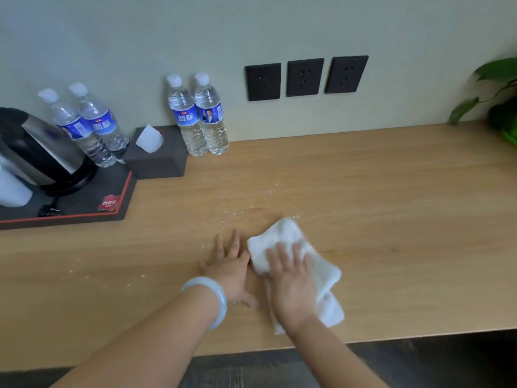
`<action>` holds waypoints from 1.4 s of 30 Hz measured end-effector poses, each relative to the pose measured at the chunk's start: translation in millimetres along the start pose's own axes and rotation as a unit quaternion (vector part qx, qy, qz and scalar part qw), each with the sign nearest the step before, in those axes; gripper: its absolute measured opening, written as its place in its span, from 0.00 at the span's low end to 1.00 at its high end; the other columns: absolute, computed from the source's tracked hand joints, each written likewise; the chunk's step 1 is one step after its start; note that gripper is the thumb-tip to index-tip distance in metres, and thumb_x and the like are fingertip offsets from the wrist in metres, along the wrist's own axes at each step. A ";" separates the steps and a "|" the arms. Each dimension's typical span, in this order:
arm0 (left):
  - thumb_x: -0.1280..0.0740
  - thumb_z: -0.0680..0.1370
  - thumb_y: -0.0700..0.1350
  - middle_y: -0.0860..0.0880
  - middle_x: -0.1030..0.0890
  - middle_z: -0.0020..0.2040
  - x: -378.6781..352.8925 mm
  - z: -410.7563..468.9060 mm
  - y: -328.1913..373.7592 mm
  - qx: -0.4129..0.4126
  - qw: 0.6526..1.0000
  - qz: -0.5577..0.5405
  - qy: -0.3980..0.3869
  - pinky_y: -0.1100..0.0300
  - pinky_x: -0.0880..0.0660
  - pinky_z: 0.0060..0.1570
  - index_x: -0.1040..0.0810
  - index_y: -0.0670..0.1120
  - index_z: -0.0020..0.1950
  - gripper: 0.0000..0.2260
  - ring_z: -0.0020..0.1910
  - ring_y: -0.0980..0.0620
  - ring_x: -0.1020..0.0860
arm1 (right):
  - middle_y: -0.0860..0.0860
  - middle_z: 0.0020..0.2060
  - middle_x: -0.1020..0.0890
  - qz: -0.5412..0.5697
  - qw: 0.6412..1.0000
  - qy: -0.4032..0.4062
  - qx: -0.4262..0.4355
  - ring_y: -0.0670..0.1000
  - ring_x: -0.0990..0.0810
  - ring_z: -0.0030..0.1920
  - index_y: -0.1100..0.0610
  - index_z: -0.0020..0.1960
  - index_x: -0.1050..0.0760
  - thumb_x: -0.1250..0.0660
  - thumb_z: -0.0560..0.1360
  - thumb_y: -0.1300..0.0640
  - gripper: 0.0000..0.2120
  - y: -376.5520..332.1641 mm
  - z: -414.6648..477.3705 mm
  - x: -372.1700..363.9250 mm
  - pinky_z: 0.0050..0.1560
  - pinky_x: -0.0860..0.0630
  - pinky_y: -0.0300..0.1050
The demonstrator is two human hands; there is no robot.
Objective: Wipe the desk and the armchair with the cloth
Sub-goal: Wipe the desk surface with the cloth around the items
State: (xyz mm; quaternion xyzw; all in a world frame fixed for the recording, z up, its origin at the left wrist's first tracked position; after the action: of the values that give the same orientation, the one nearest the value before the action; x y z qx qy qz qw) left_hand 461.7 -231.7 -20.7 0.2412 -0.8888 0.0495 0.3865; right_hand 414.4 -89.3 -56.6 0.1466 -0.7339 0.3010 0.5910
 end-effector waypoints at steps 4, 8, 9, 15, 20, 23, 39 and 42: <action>0.24 0.63 0.65 0.54 0.78 0.72 -1.5 2.6 -2.7 -0.002 1.000 0.004 0.009 0.25 0.52 0.67 0.70 0.60 0.75 0.61 0.73 0.40 0.74 | 0.49 0.78 0.49 -0.016 0.999 0.006 0.036 0.54 0.55 0.78 0.47 0.77 0.47 0.52 0.83 0.50 0.22 60.0 -6.1 15.9 0.76 0.60 0.50; 0.24 0.64 0.64 0.53 0.79 0.72 -2.5 5.3 -2.2 -0.004 1.000 0.009 0.011 0.24 0.52 0.67 0.73 0.59 0.74 0.61 0.72 0.38 0.74 | 0.54 0.77 0.45 0.000 0.957 0.096 -0.275 0.60 0.49 0.75 0.46 0.74 0.40 0.49 0.81 0.49 0.21 198.8 -1.9 66.5 0.72 0.51 0.60; 0.24 0.64 0.64 0.52 0.79 0.72 -2.7 5.9 -1.6 -0.004 1.000 0.011 0.011 0.24 0.52 0.67 0.73 0.59 0.74 0.61 0.72 0.38 0.74 | 0.56 0.76 0.43 0.007 0.936 0.109 -0.336 0.62 0.49 0.75 0.49 0.73 0.39 0.47 0.81 0.50 0.21 217.3 3.5 75.5 0.71 0.53 0.61; 0.24 0.63 0.64 0.51 0.79 0.72 -3.8 8.0 0.7 -0.002 1.000 0.015 0.013 0.24 0.50 0.66 0.73 0.58 0.74 0.62 0.72 0.36 0.73 | 0.58 0.74 0.38 0.030 0.959 0.070 -0.275 0.62 0.43 0.74 0.55 0.73 0.38 0.46 0.81 0.54 0.20 135.8 112.6 72.8 0.72 0.44 0.59; 0.24 0.64 0.63 0.52 0.76 0.74 1.1 3.6 -0.7 -0.011 1.000 -0.005 0.012 0.25 0.49 0.66 0.69 0.58 0.76 0.60 0.74 0.39 0.72 | 0.52 0.78 0.46 0.045 0.999 0.010 -0.009 0.58 0.54 0.78 0.50 0.76 0.44 0.50 0.82 0.52 0.22 0.7 98.6 20.1 0.75 0.61 0.56; 0.24 0.63 0.64 0.51 0.77 0.74 16.9 7.9 -23.9 0.007 0.999 -0.017 0.047 0.25 0.50 0.66 0.68 0.58 0.76 0.60 0.74 0.40 0.72 | 0.51 0.78 0.46 0.060 0.998 -0.007 0.026 0.54 0.54 0.78 0.48 0.76 0.42 0.48 0.82 0.53 0.22 53.8 85.8 32.0 0.75 0.60 0.54; 0.27 0.58 0.72 0.54 0.81 0.70 22.7 34.5 -92.6 0.066 0.996 -0.044 0.040 0.24 0.53 0.65 0.76 0.62 0.71 0.64 0.72 0.40 0.75 | 0.52 0.77 0.42 0.048 0.987 -0.022 0.150 0.56 0.51 0.78 0.49 0.75 0.40 0.45 0.82 0.52 0.22 -18.1 115.9 8.6 0.75 0.63 0.50; 0.27 0.59 0.71 0.54 0.82 0.68 22.3 34.2 -92.3 0.063 0.996 -0.043 0.036 0.23 0.54 0.65 0.77 0.62 0.70 0.63 0.71 0.40 0.76 | 0.55 0.76 0.41 0.034 0.999 0.025 -0.015 0.59 0.47 0.76 0.51 0.74 0.38 0.45 0.82 0.53 0.21 65.5 160.5 43.4 0.75 0.52 0.57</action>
State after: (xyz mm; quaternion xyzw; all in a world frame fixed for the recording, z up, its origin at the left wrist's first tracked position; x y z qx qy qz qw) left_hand 469.0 -330.9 -37.8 0.3007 -0.8586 0.0972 0.4037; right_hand 240.7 -131.0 -52.1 0.1046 -0.7279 0.3138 0.6007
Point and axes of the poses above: each hand's wrist, its own z-axis towards the middle knuckle, its own x-axis out of the back of the hand, y = z × x, the point moved 2 cm from there along z, towards the middle knuckle
